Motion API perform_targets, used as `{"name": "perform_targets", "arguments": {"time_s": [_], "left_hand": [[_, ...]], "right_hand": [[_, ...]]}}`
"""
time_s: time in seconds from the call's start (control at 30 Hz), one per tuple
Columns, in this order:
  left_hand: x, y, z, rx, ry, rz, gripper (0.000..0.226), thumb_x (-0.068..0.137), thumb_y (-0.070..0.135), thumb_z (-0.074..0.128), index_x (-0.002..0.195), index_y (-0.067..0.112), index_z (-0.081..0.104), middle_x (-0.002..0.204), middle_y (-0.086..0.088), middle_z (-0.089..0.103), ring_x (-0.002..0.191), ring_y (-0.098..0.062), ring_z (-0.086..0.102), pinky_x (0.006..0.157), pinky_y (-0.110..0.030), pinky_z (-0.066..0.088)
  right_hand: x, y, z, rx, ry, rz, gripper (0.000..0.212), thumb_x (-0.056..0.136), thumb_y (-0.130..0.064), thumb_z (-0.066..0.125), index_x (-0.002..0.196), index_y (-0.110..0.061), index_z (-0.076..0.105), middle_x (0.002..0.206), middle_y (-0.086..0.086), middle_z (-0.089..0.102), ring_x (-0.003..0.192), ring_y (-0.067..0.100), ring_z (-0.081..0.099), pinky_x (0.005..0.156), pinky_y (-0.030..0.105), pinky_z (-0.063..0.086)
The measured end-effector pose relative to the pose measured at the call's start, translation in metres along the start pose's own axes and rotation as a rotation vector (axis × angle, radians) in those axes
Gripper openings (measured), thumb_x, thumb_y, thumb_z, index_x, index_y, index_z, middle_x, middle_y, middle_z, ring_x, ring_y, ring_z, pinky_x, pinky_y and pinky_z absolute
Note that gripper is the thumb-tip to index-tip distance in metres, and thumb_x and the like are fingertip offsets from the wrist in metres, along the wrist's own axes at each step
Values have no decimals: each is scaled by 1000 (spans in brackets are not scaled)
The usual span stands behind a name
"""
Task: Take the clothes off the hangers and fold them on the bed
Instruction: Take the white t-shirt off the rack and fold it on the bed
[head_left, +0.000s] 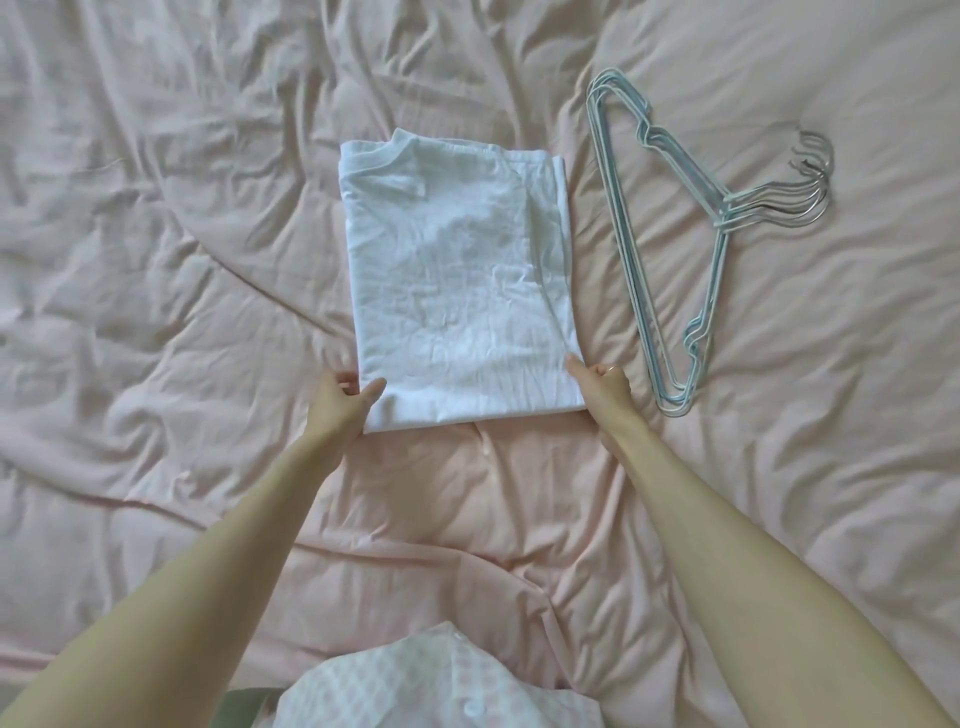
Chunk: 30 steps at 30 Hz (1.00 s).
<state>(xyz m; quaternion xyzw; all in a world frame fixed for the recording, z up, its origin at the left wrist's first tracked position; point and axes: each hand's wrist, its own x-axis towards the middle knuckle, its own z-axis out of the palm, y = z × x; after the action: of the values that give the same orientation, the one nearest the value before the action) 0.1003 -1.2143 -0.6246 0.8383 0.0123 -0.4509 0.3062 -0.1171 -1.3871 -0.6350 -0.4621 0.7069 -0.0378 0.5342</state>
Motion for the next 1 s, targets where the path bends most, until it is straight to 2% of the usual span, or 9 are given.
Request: {"name": "perform_targets", "arguments": {"time_s": [0.07, 0.1, 0.17, 0.27, 0.33, 0.47, 0.63, 0.83, 1.0], "left_hand": [[-3, 7, 0, -33, -88, -38, 23, 91, 22, 61, 105, 4, 58, 86, -6, 62, 69, -16, 58, 50, -20, 50], [-5, 11, 0, -44, -117, -53, 19, 92, 21, 59, 102, 5, 60, 80, -3, 61, 66, -14, 57, 47, -18, 49], [-8, 15, -1, -86, -160, -92, 16, 92, 21, 59, 98, 7, 61, 77, -2, 61, 66, -14, 57, 56, -23, 50], [-17, 17, -10, -128, -214, -142, 17, 91, 23, 62, 96, 7, 61, 82, -4, 62, 72, -16, 58, 67, -30, 49], [-28, 15, -20, -140, -248, -170, 17, 89, 21, 63, 92, 5, 61, 83, -7, 62, 73, -17, 58, 64, -29, 51], [-55, -1, -39, -106, -296, -290, 18, 86, 18, 68, 89, 3, 60, 77, -8, 63, 67, -18, 59, 56, -26, 50], [-95, -35, -56, -85, -452, -462, 18, 83, 17, 71, 92, 6, 61, 69, -5, 60, 62, -16, 55, 47, -21, 50], [-93, -8, -64, -233, -437, -416, 16, 86, 20, 65, 78, 9, 57, 55, -3, 51, 40, -11, 50, 38, -17, 44], [-73, 32, -65, -409, -413, -419, 20, 88, 18, 52, 71, 8, 52, 50, -3, 47, 35, -10, 50, 37, -15, 44]], "right_hand": [[-3, -6, 0, 25, -6, 26, 31, 86, -38, 63, 68, -17, 51, 72, 4, 52, 69, 17, 50, 58, 20, 38], [-4, -7, 0, 25, -26, 38, 28, 86, -38, 63, 84, -10, 62, 85, 6, 60, 81, 19, 57, 66, 23, 42], [-6, -9, -2, 19, -94, 62, 37, 89, -29, 63, 107, 3, 62, 99, 8, 61, 91, 20, 58, 65, 21, 44], [-19, -11, -9, -45, -151, 69, 20, 90, -22, 61, 79, -6, 59, 73, 3, 54, 62, 13, 50, 41, 10, 36], [-33, -12, -15, -91, -146, 76, 26, 90, -22, 61, 69, -13, 49, 63, 0, 43, 51, 10, 38, 31, 12, 27], [-69, -1, -33, -213, -253, 228, 22, 87, -24, 66, 76, -13, 50, 64, 2, 47, 46, 11, 42, 39, 18, 25], [-113, 21, -58, -427, -396, 408, 21, 86, -22, 64, 75, -15, 49, 57, 1, 44, 40, 7, 40, 37, 14, 24], [-117, -20, -70, -239, -398, 431, 23, 89, -24, 56, 69, -18, 46, 39, -5, 41, 29, 3, 39, 34, 11, 19], [-99, -66, -60, -8, -275, 362, 25, 87, -17, 43, 62, -17, 48, 36, -6, 42, 26, 3, 41, 34, 7, 17]]}}
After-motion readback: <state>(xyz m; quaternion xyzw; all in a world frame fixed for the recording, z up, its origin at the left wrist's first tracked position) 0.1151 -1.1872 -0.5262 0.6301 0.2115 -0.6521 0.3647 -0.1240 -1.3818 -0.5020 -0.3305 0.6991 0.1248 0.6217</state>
